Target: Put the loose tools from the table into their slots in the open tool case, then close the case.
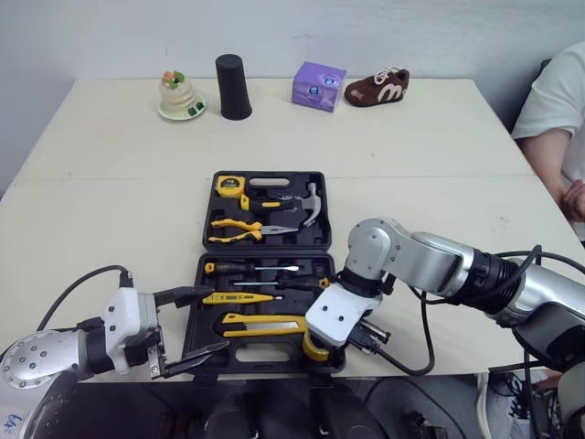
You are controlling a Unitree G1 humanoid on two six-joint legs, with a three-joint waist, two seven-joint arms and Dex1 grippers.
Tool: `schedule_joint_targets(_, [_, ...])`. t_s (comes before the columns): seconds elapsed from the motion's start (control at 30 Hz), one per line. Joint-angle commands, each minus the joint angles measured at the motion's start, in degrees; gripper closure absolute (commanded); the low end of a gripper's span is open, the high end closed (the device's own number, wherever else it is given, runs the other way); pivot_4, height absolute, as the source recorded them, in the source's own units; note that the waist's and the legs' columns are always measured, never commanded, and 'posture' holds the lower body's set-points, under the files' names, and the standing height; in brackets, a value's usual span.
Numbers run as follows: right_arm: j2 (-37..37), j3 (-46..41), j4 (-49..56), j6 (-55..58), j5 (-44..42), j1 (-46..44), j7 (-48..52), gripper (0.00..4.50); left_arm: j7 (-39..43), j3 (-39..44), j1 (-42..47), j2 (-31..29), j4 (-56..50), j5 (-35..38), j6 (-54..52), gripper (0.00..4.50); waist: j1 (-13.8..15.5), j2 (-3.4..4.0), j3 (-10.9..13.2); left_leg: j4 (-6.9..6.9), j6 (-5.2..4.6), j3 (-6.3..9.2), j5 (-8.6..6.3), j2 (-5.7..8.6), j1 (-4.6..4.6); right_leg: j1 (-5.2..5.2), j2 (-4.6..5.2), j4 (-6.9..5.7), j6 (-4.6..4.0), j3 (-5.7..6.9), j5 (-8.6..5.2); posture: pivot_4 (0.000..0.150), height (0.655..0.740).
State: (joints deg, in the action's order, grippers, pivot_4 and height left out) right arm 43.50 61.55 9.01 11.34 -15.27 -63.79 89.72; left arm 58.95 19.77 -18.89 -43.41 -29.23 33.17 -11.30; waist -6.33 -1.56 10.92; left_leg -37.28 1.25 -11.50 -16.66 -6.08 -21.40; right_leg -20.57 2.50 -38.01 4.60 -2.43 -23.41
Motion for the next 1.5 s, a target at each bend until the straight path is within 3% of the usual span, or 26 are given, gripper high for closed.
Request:
schedule_joint_targets(0.03, [1.2, 0.7, 1.3, 1.0, -0.7, 0.6, 2.8, 3.77, 0.1, 0.2, -0.3, 0.2, -0.7, -0.3, 0.8, 0.00, 0.0, 0.00, 0.0, 0.00, 0.00, 0.00, 0.00, 0.00, 0.00, 0.00, 0.00, 0.00, 0.00, 0.00, 0.00, 0.150, 0.7400])
schedule_joint_targets(0.17, [2.1, -0.7, 0.5, -2.5, -3.6, -0.1, 2.8, 2.27, 0.3, 0.5, -0.4, 0.1, -0.3, -0.4, 0.9, 0.00, 0.0, 0.00, 0.0, 0.00, 0.00, 0.00, 0.00, 0.00, 0.00, 0.00, 0.00, 0.00, 0.00, 0.00, 0.00, 0.150, 0.7400])
schedule_joint_targets(0.4, [11.1, 3.7, 3.6, -3.7, -15.9, -6.7, 2.8, 2.27, 1.0, 0.9, -0.4, -0.1, 0.9, -0.6, 1.3, 0.00, -0.3, 0.00, 0.0, 0.03, -0.03, 0.01, -0.02, 0.02, -0.02, -0.02, 0.04, 0.03, 0.00, 0.02, 0.00, 0.150, 0.7400])
schedule_joint_targets(0.53, [10.0, -9.6, -1.9, 5.2, -29.8, 2.0, 2.8, 2.27, 0.4, 0.1, 1.0, 0.3, 1.1, -1.1, 1.7, 0.00, -0.4, -0.04, 0.0, 0.09, -0.03, 0.04, -0.02, -0.02, -0.02, -0.02, 0.01, 0.04, -0.02, 0.01, -0.01, 0.150, 0.7400])
schedule_joint_targets(0.63, [8.9, -15.4, -5.6, -1.6, -30.4, 9.6, 2.8, 2.27, -0.3, -0.2, 1.9, 0.9, 1.0, -0.9, 1.5, 0.00, -0.1, -0.07, 0.0, 0.06, -0.06, 0.08, -0.04, 0.00, -0.03, 0.06, 0.02, 0.12, -0.02, 0.02, -0.01, 0.150, 0.7400])
schedule_joint_targets(0.77, [3.6, -24.8, -9.8, -6.0, -29.1, 21.2, -3.7, 3.43, -0.2, -1.7, 4.6, 0.8, 1.9, -1.7, 1.8, 0.00, 0.1, -0.15, 0.0, 0.08, -0.09, 0.09, -0.06, 0.03, -0.04, 0.11, 0.03, 0.20, -0.01, 0.04, -0.01, 0.150, 0.7400])
schedule_joint_targets(0.8, [3.1, -25.5, -9.9, -7.4, -27.5, 23.2, -3.7, 3.98, -0.2, -2.1, 5.2, 0.9, 2.2, -1.9, 1.9, 0.00, 0.2, -0.15, 0.0, 0.10, -0.09, 0.08, -0.05, 0.04, -0.04, 0.10, 0.02, 0.19, 0.00, 0.03, 0.00, 0.150, 0.7400])
schedule_joint_targets(0.87, [1.8, -26.8, -9.1, -8.9, -24.4, 26.6, -1.4, 4.45, -0.5, -2.7, 6.7, 0.9, 2.6, -2.1, 1.7, 0.00, 0.4, -0.15, 0.0, 0.06, -0.08, 0.07, -0.05, 0.05, -0.05, 0.08, 0.01, 0.15, 0.00, 0.03, 0.00, 0.150, 0.7400])
schedule_joint_targets(1.03, [-1.4, -28.7, -6.4, -5.0, -19.7, 29.4, -1.3, 4.45, 0.8, -3.1, 7.2, 0.1, 2.9, -1.8, 1.4, 0.00, 0.0, -0.14, 0.0, 0.05, -0.06, 0.02, -0.04, 0.03, -0.04, 0.07, -0.05, 0.12, 0.04, -0.02, 0.02, 0.150, 0.7400])
schedule_joint_targets(1.17, [-4.1, -27.0, -12.4, -2.8, -10.8, 31.1, -4.2, 4.45, 2.5, -2.7, 6.3, -1.4, 2.8, -0.9, -0.3, 0.00, 0.2, -0.14, 0.0, 0.08, 0.01, 0.06, 0.00, -0.03, -0.03, 0.06, -0.12, 0.12, 0.04, 0.01, 0.02, 0.150, 0.7400])
schedule_joint_targets(1.23, [-4.3, -25.7, -16.3, -9.4, -3.8, 32.2, -3.6, 4.45, 2.4, -2.1, 5.8, -1.2, 2.6, -1.2, 0.1, 0.00, 0.3, -0.19, -0.1, 0.06, 0.01, 0.05, 0.00, 0.00, -0.03, 0.08, -0.09, 0.13, 0.04, 0.00, 0.02, 0.150, 0.7400])
schedule_joint_targets(1.5, [-4.3, -26.1, -18.8, -13.6, 2.8, 35.0, -2.8, 4.45, 1.9, -0.8, 4.4, -0.8, 2.2, -1.1, 0.1, 0.00, 0.7, -0.59, -0.3, 0.16, 0.03, 0.24, -0.08, 0.04, 0.86, 1.16, 0.01, 0.39, 0.02, 0.23, 0.02, 0.150, 0.7400])
